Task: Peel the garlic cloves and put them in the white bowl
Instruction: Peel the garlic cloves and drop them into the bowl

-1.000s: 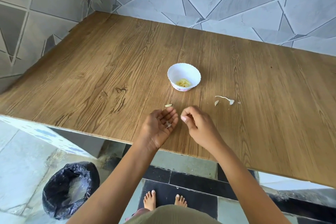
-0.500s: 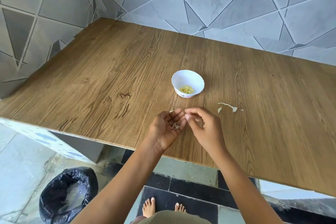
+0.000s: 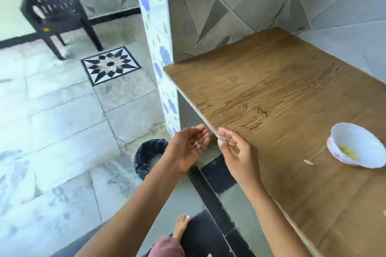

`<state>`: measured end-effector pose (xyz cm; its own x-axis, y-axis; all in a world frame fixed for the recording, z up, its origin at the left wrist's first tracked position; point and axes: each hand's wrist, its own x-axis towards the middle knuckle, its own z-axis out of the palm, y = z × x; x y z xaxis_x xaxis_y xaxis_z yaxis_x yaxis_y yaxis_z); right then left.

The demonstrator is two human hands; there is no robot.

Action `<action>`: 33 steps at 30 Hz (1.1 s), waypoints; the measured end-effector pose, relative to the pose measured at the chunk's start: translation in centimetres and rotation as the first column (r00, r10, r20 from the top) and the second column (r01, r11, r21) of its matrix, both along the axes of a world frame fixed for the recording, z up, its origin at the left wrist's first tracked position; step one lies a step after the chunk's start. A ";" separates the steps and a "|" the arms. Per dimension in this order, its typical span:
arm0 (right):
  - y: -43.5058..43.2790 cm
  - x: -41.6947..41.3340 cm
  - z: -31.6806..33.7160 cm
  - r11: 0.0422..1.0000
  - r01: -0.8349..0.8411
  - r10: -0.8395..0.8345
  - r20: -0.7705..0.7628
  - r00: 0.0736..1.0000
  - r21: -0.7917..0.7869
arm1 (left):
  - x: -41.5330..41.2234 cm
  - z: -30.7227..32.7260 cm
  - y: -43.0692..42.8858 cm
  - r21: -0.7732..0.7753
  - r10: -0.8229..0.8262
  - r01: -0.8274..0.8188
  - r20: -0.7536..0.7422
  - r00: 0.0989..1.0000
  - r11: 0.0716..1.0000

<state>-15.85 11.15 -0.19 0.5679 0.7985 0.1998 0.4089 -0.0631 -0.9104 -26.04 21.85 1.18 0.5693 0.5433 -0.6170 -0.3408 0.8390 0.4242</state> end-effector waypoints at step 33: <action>38.0 -12.7 -63.4 0.660 -0.206 0.100 -0.187 0.977 -0.723 | -11.9 -66.9 35.2 -0.279 -0.254 0.104 -0.581 0.773 0.955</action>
<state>-28.54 49.14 -63.64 0.4008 0.7324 -0.5504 0.3665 -0.6788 -0.6364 -37.95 57.05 -65.72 0.1113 0.2784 -0.9540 0.0892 0.9533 0.2886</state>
